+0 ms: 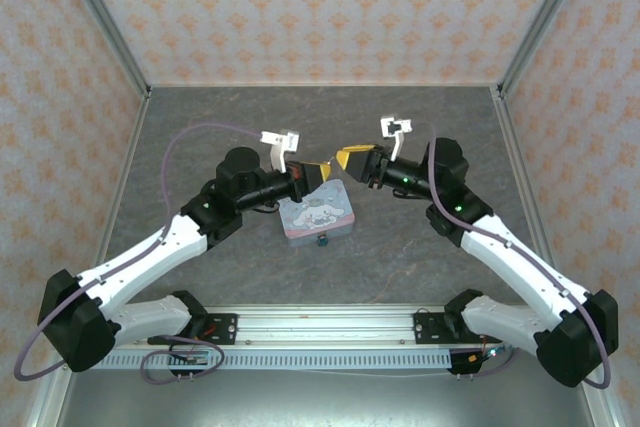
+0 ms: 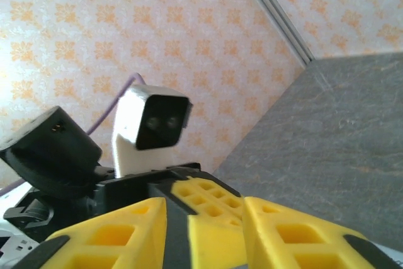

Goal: Unlock the padlock with the key

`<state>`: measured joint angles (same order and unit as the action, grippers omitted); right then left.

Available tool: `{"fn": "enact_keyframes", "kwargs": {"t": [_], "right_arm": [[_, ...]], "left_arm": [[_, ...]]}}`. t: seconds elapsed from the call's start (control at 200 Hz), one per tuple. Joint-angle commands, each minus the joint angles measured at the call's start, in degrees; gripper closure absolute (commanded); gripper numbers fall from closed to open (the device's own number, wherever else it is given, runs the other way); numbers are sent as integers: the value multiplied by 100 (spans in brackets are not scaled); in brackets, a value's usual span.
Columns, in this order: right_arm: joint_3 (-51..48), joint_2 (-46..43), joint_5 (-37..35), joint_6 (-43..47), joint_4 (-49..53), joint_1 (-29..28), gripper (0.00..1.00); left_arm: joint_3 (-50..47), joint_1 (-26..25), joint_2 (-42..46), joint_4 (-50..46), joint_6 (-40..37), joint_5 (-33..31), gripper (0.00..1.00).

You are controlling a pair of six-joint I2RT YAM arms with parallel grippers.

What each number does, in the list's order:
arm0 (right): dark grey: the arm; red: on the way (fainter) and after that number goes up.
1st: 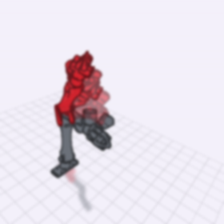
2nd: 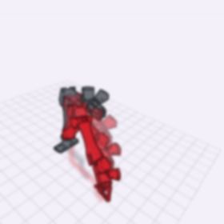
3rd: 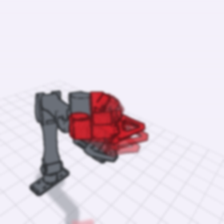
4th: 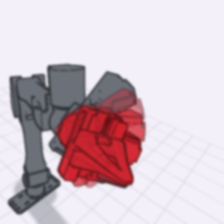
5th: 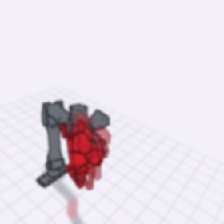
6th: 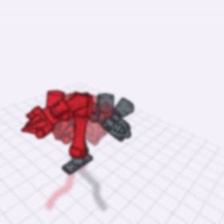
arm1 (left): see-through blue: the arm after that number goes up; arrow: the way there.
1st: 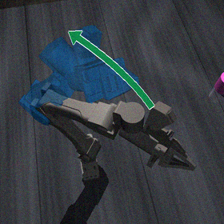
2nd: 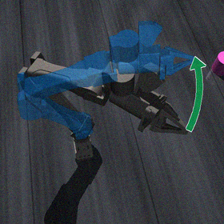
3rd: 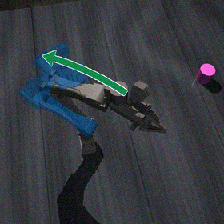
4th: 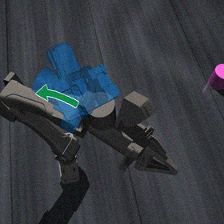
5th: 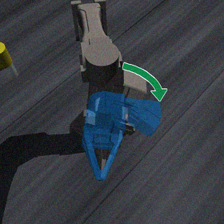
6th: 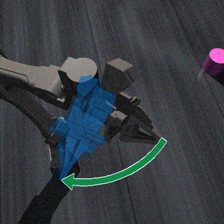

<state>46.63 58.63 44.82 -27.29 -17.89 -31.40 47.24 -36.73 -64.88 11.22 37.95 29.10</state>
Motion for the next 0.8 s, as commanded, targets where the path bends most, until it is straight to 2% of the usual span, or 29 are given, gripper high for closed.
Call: {"fn": "enact_keyframes", "kwargs": {"t": [0.0, 0.355, 0.796], "right_arm": [[-331, -66, -23, -629, -1118, 15, 61], [-772, 496, -25, -1734, -2740, -68, 61], [-694, 859, -14, -1938, -3042, -86, 66]], "left_arm": [[-140, 4, 64, 842, 568, -294, 100], [-80, -25, 130, 1063, 730, -277, 100], [-17, -128, -14, 1311, 861, -265, 100]]}}
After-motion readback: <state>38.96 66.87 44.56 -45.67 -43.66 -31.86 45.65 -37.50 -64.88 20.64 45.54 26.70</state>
